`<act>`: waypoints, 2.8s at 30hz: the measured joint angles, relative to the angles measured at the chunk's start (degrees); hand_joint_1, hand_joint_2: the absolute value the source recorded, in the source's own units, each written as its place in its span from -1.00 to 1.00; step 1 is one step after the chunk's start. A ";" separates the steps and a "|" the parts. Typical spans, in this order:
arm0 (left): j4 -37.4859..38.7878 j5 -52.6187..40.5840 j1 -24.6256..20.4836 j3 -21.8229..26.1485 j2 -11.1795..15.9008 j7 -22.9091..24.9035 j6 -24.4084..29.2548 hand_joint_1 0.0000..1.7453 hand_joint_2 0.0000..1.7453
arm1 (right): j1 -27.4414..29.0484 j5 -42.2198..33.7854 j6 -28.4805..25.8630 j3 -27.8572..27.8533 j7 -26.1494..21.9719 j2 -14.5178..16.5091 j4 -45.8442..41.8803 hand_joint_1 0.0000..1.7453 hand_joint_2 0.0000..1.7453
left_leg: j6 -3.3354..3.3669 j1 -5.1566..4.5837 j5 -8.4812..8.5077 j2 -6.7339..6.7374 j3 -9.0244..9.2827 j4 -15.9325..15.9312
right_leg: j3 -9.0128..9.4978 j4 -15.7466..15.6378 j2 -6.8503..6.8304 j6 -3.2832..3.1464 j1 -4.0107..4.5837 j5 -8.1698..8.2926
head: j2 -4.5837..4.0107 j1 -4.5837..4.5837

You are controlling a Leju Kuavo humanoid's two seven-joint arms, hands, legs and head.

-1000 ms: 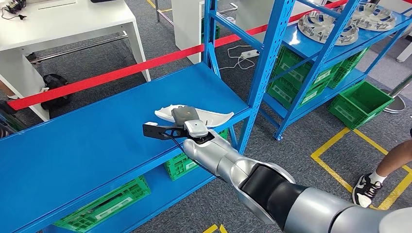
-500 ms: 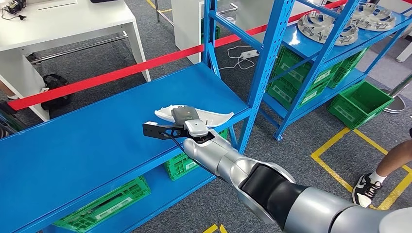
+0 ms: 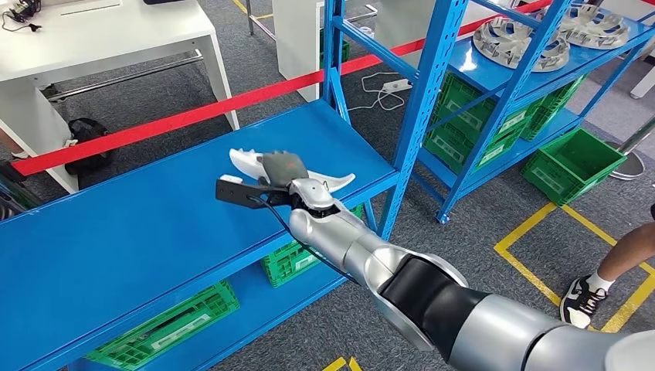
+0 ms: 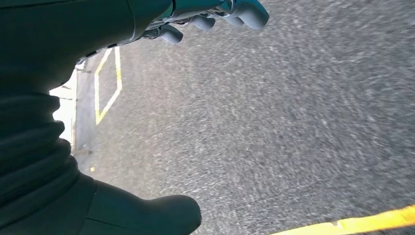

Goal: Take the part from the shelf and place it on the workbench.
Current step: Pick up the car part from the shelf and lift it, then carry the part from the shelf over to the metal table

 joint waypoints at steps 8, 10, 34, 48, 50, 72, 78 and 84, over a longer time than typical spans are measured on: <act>0.00 -1.66 -0.02 0.03 -0.13 2.88 0.00 -1.00 1.00 | -1.50 -8.62 0.44 -3.01 -8.62 -0.97 -22.92 1.00 1.00 | 0.00 0.01 -0.01 -0.04 0.02 0.00 | -0.07 -0.02 -0.03 -0.03 -0.01 -0.04 | 0.00 -0.01; 0.00 -1.69 -0.10 0.03 -0.21 2.85 -0.26 -1.00 1.00 | 0.25 -8.39 0.51 -3.00 -7.69 -1.40 -30.14 1.00 1.00 | 0.01 0.01 -0.04 -0.02 0.02 -0.01 | -0.07 -0.03 -0.01 -0.02 -0.01 -0.08 | 0.00 0.00; -0.19 -3.06 -1.12 0.05 -0.64 4.56 -1.40 -1.00 1.00 | 8.52 -6.92 0.51 -0.90 -5.01 -4.22 -53.59 1.00 1.00 | 1.99 -0.25 0.16 0.44 1.06 -1.04 | -4.79 11.19 -0.23 1.08 -0.39 -6.94 | 0.00 0.07; -0.27 -5.06 -1.73 0.03 -0.54 5.08 -2.74 -1.00 1.00 | 10.82 -5.15 -0.30 1.25 -2.58 -5.17 -55.10 1.00 1.00 | -1.68 -0.10 -5.22 0.34 -2.69 6.43 | -3.04 1.40 -0.24 -2.26 -0.31 2.36 | 0.00 -0.01; -0.28 -5.44 -1.98 0.03 -0.49 5.08 -2.83 -1.00 1.00 | 11.03 -5.09 -0.34 1.27 -2.19 -5.30 -55.33 1.00 1.00 | -2.12 0.00 -9.80 0.37 -4.42 13.69 | -4.30 1.45 -0.27 -2.36 -0.31 3.29 | 0.00 -0.03; -0.35 -4.62 -2.11 0.03 -0.05 4.37 -3.31 -1.00 1.00 | 9.32 -7.92 1.27 3.85 -2.06 -6.20 -55.99 1.00 1.00 | 1.37 -1.00 0.35 0.70 -0.74 0.66 | 0.09 3.32 -0.36 -1.06 1.01 -1.03 | 0.00 0.37; -0.28 -3.01 -1.19 0.68 0.30 4.01 -2.83 -1.00 1.00 | 7.15 -8.67 1.41 5.67 -1.99 -4.34 -54.60 1.00 1.00 | -0.95 -0.67 -2.80 0.55 -2.68 3.56 | -0.99 0.18 -0.59 -2.82 0.54 1.76 | 0.00 0.37; -0.28 -2.72 -1.11 0.95 0.41 4.16 -2.81 -1.00 1.00 | 6.78 -8.57 1.39 6.62 -1.77 -2.82 -53.49 1.00 1.00 | -2.85 0.55 -6.46 0.56 -1.47 14.18 | -6.48 0.49 -0.98 -2.23 0.01 5.90 | 0.00 0.27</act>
